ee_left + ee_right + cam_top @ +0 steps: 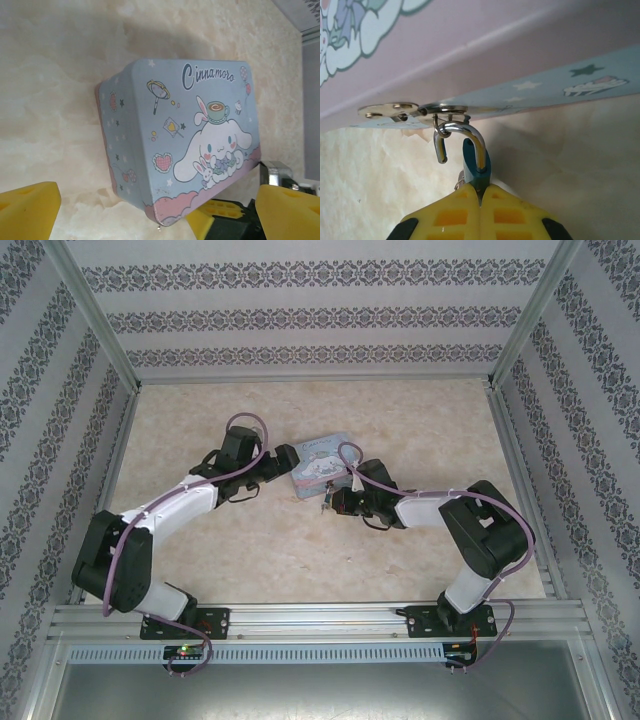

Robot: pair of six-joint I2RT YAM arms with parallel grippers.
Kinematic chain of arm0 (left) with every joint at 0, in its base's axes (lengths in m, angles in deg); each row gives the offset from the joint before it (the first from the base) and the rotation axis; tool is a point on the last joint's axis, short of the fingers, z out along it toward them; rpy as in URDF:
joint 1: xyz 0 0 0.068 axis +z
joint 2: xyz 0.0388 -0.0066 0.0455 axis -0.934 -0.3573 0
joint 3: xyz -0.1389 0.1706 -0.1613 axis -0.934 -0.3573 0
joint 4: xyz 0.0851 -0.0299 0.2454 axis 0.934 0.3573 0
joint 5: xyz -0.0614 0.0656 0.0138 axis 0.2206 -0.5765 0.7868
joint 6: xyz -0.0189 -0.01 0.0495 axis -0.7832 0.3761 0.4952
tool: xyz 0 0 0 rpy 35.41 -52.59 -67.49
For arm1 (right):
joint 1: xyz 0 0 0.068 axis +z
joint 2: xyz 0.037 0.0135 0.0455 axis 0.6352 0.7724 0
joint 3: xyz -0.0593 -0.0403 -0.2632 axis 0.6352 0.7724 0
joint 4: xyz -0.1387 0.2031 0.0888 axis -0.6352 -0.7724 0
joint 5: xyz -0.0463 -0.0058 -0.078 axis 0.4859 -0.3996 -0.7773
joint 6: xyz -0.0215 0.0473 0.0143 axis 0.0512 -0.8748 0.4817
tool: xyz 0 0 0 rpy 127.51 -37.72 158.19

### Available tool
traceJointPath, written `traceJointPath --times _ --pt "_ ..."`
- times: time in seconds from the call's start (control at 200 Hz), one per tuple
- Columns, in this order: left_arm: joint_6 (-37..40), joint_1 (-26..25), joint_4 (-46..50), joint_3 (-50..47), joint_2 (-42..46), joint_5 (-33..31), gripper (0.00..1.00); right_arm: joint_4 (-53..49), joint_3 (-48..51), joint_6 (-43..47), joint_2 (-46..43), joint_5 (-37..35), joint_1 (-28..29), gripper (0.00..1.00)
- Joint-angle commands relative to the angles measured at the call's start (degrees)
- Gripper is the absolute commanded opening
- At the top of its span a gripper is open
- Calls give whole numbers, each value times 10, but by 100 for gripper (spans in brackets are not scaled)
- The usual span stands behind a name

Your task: Unlock the padlock with the key

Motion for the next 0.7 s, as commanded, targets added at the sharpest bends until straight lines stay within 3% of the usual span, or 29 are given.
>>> traceJointPath --times 0.0,0.3,0.694 --pt "48 -18 62 33 -21 -43 100 6 16 -25 -10 17 -9 1" --pt "105 -68 137 111 -94 -120 100 39 29 -63 -9 38 -20 0" --pt "112 -98 150 99 -127 -164 100 107 51 -130 6 61 -38 0"
